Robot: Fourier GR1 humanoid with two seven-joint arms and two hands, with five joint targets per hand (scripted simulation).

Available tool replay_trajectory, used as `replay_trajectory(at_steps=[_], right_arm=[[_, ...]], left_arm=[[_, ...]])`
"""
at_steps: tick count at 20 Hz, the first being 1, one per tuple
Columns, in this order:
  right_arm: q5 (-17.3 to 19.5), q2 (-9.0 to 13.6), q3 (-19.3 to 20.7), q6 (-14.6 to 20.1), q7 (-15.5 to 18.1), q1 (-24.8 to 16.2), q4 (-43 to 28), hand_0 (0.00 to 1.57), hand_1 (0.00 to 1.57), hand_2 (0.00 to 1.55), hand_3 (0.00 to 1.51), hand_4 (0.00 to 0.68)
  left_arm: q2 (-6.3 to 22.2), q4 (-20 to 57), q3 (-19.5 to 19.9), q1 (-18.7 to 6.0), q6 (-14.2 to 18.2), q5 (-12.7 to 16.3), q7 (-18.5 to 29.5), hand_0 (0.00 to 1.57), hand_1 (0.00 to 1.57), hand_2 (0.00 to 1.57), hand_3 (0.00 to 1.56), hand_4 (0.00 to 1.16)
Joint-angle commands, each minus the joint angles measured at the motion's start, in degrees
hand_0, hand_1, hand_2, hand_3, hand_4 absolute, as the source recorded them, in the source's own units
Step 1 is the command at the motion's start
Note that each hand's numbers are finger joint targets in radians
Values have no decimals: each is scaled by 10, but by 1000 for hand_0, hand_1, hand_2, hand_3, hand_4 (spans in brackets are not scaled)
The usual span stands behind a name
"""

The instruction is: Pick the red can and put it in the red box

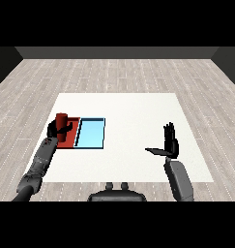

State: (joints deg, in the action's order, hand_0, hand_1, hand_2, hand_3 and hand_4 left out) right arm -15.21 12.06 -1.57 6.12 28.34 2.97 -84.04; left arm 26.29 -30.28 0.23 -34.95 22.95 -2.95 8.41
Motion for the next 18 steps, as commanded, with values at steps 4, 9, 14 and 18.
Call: replay_trajectory(at_steps=[4,9,14,18], right_arm=[[26,6,-9,19,-8,-3,-50,0,0,0,0,0],[25,-4,-9,8,22,-2,-40,0,0,0,0,0],[2,3,2,-19,21,-23,-38,0,0,0,0,0],[15,-1,-3,-22,38,-8,-25,0,0,0,0,0]], left_arm=[[-1,181,-6,-42,25,-48,-17,333,333,454,328,723],[-2,233,28,-66,1,-23,-22,760,760,758,0,672],[4,265,-12,-79,-45,-69,-25,0,0,0,0,654],[32,289,-44,-97,-73,-104,-69,0,0,0,0,0]])
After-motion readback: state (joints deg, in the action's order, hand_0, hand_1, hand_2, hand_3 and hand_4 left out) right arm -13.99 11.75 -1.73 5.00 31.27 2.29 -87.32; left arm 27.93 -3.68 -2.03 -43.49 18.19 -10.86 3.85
